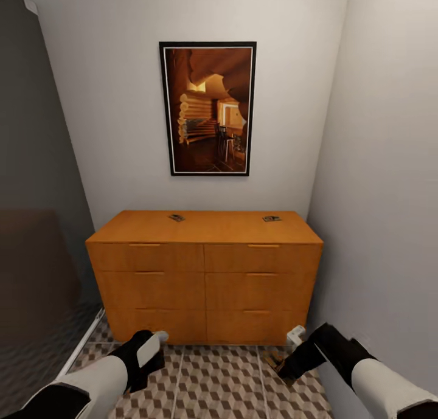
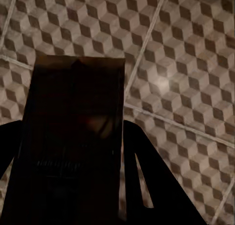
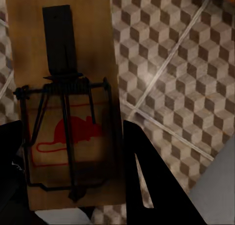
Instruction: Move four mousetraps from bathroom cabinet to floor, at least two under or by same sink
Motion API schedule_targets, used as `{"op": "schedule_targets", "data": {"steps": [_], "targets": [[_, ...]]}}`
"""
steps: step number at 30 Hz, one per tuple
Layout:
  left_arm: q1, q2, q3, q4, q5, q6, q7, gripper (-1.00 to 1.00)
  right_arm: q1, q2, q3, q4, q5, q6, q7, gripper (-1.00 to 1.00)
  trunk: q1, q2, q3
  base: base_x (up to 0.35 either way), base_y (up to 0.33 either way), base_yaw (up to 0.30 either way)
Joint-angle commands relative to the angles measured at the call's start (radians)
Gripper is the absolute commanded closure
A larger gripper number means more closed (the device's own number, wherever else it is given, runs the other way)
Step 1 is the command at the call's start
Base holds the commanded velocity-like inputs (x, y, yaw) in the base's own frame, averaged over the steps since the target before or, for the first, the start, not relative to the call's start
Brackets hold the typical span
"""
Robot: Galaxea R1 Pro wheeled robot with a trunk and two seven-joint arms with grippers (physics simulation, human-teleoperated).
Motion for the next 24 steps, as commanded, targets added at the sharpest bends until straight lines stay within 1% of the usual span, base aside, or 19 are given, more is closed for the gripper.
{"op": "schedule_targets", "data": {"steps": [1, 3, 4, 6, 7, 9, 11, 12, 14, 15, 19, 24], "targets": [[0.006, -0.004, -0.027, 0.054, 0.006, -0.062, -0.013, 1.00, 0.001, 0.016, -0.001, 0.064, 0.006, -0.044, -0.026, 1.00, -0.001, -0.001, -0.001, -0.194, 0.000, 0.000], [0.028, -0.008, -0.045, 0.128, 0.006, -0.165, -0.047, 1.00, 0.004, 0.047, -0.001, 0.180, 0.005, -0.141, -0.092, 1.00, -0.001, -0.001, -0.001, -0.165, 0.000, 0.000], [0.037, -0.008, -0.048, 0.138, 0.006, -0.183, -0.054, 1.00, 0.005, 0.053, -0.001, 0.206, 0.004, -0.165, -0.108, 1.00, -0.001, -0.001, -0.001, -0.147, 0.000, 0.000], [0.084, -0.006, -0.054, 0.163, 0.004, -0.232, -0.069, 1.00, 0.021, 0.073, -0.001, 0.292, 0.000, -0.252, -0.170, 1.00, -0.001, -0.001, -0.001, -0.135, 0.000, 0.000], [0.118, -0.005, -0.057, 0.172, 0.004, -0.261, -0.077, 1.00, 0.049, 0.085, -0.001, 0.326, -0.002, -0.305, -0.212, 1.00, -0.001, -0.001, -0.001, -0.070, 0.000, 0.000], [0.154, -0.003, -0.058, 0.178, 0.004, -0.307, -0.088, 1.00, 0.097, 0.096, -0.001, 0.348, -0.005, -0.357, -0.259, 1.00, -0.001, -0.001, -0.001, -0.037, 0.000, 0.000], [0.184, 0.003, -0.059, 0.180, 0.004, -0.343, -0.096, 1.00, 0.144, 0.101, -0.001, 0.356, -0.006, -0.400, -0.300, 1.00, -0.001, -0.001, -0.001, -0.015, 0.000, 0.000], [0.191, 0.005, -0.059, 0.181, 0.004, -0.349, -0.097, 1.00, 0.154, 0.101, -0.001, 0.358, -0.006, -0.412, -0.310, 1.00, -0.001, -0.001, -0.001, -0.009, 0.000, 0.000], [0.207, 0.008, -0.059, 0.181, 0.005, -0.362, -0.100, 1.00, 0.192, 0.103, -0.002, 0.361, -0.008, -0.465, -0.338, 1.00, -0.001, -0.001, -0.001, -0.005, 0.000, 0.000], [0.209, 0.009, -0.059, 0.181, 0.005, -0.364, -0.101, 1.00, 0.202, 0.103, -0.002, 0.361, -0.008, -0.479, -0.343, 1.00, -0.001, -0.001, -0.001, -0.003, 0.000, 0.000], [0.219, 0.011, -0.059, 0.181, 0.007, -0.370, -0.102, 1.00, 0.260, 0.102, -0.004, 0.364, -0.010, -0.580, -0.362, 1.00, -0.001, -0.001, -0.001, -0.001, 0.000, 0.000], [0.223, 0.012, -0.059, 0.182, 0.007, -0.371, -0.102, 1.00, 0.284, 0.102, -0.004, 0.370, -0.007, -0.610, -0.365, 1.00, -0.001, -0.001, -0.001, 0.000, 0.000, 0.000]]}}
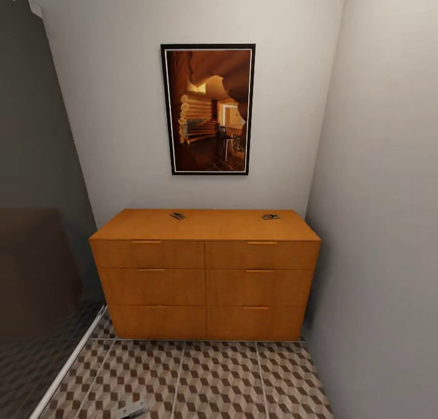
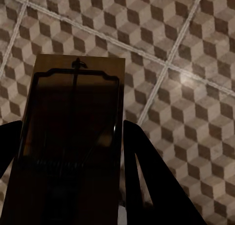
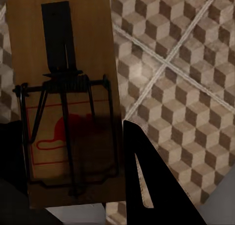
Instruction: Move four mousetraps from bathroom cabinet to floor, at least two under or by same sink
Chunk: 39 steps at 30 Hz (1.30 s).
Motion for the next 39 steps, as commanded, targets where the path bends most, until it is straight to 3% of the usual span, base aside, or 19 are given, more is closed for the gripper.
{"op": "schedule_targets", "data": {"steps": [1, 7, 20, 25, 30, 33, 39], "targets": [[0.003, 0.000, -0.009, 0.001, 0.001, 0.005, 0.002, 1.00, 0.003, 0.000, -0.001, 0.003, 0.007, -0.009, 0.001, 1.00, 0.000, -0.001, -0.001, 0.000, 0.000, 0.000], [0.021, 0.015, -0.009, 0.000, 0.001, 0.005, 0.001, 1.00, 0.013, -0.001, -0.001, 0.004, 0.003, -0.013, 0.000, 1.00, -0.019, 0.034, 0.015, 0.000, 0.000, 0.000], [0.051, 0.020, -0.008, 0.001, 0.002, 0.008, 0.002, 1.00, 0.015, -0.006, -0.001, 0.007, 0.004, -0.015, 0.000, 1.00, -0.065, 0.118, 0.052, 0.000, 0.000, 0.000], [0.095, 0.027, -0.006, 0.002, 0.004, 0.005, 0.003, 1.00, 0.015, -0.008, -0.001, 0.007, 0.006, -0.008, -0.006, 1.00, -0.073, 0.132, 0.058, 0.000, 0.000, 0.000], [0.100, 0.029, -0.005, 0.002, 0.004, 0.004, 0.003, 1.00, 0.022, -0.011, 0.000, 0.018, 0.008, -0.012, -0.006, 1.00, -0.092, 0.167, 0.074, 0.000, 0.000, 0.000], [0.102, 0.051, -0.005, 0.003, 0.004, 0.003, 0.003, 1.00, 0.023, -0.010, 0.000, 0.019, 0.008, -0.013, -0.006, 1.00, -0.104, 0.188, 0.084, 0.000, 0.000, 0.000], [0.102, 0.055, -0.005, 0.003, 0.003, 0.002, 0.002, 1.00, 0.024, -0.009, 0.000, 0.019, 0.008, -0.013, -0.006, 1.00, -0.127, 0.230, 0.102, 0.000, 0.000, 0.000]]}}
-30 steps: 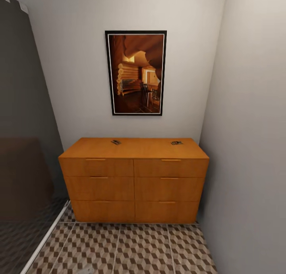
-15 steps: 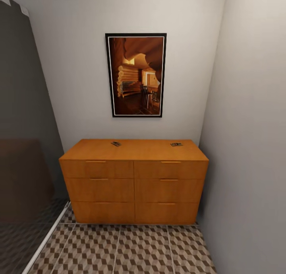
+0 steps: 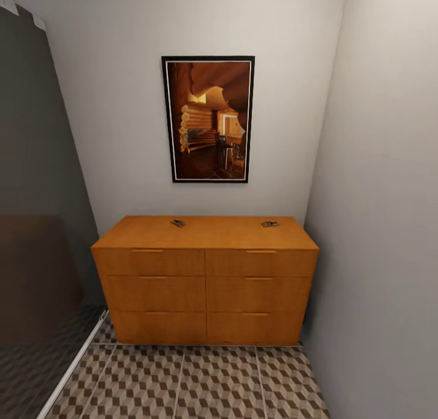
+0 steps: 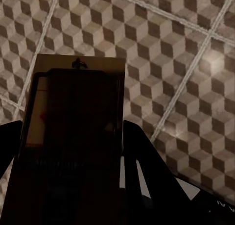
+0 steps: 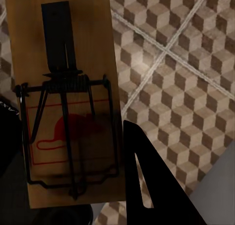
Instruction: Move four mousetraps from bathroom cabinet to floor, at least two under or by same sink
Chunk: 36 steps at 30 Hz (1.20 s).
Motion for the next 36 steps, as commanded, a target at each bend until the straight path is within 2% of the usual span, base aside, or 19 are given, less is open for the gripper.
{"op": "schedule_targets", "data": {"steps": [1, 36], "targets": [[-0.001, 0.000, -0.008, 0.000, 0.000, 0.006, 0.002, 1.00, -0.002, 0.000, -0.001, 0.004, 0.007, -0.008, 0.000, 1.00, -0.004, 0.007, 0.002, 0.000, 0.000, 0.000], [-0.001, 0.005, -0.008, 0.000, 0.000, 0.005, 0.002, 1.00, -0.001, -0.001, -0.001, 0.004, 0.007, -0.008, 0.001, 1.00, -0.138, 0.252, 0.112, 0.000, 0.000, 0.000]]}}
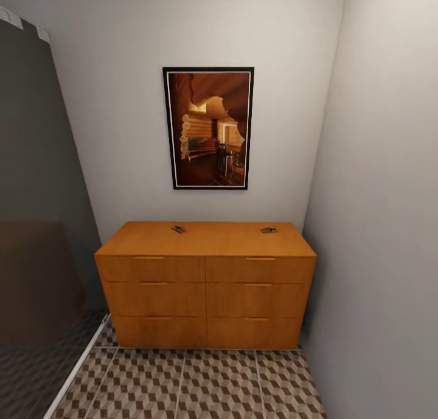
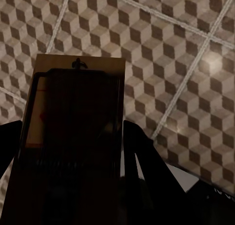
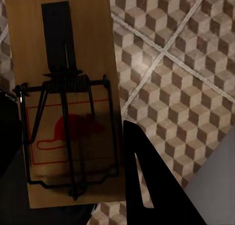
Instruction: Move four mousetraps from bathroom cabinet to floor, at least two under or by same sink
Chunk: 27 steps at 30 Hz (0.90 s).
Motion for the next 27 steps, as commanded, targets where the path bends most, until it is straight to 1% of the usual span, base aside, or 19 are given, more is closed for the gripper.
{"op": "schedule_targets", "data": {"steps": [1, 27], "targets": [[-0.001, 0.000, -0.008, 0.000, 0.001, 0.006, 0.002, 1.00, -0.002, 0.000, -0.001, 0.004, 0.007, -0.008, 0.000, 1.00, -0.004, 0.006, 0.002, 0.000, 0.000, 0.000], [0.013, -0.003, -0.008, 0.000, 0.002, 0.007, 0.002, 1.00, -0.002, 0.000, -0.001, 0.004, 0.007, -0.008, 0.000, 1.00, -0.104, 0.188, 0.083, 0.000, 0.000, 0.000]]}}
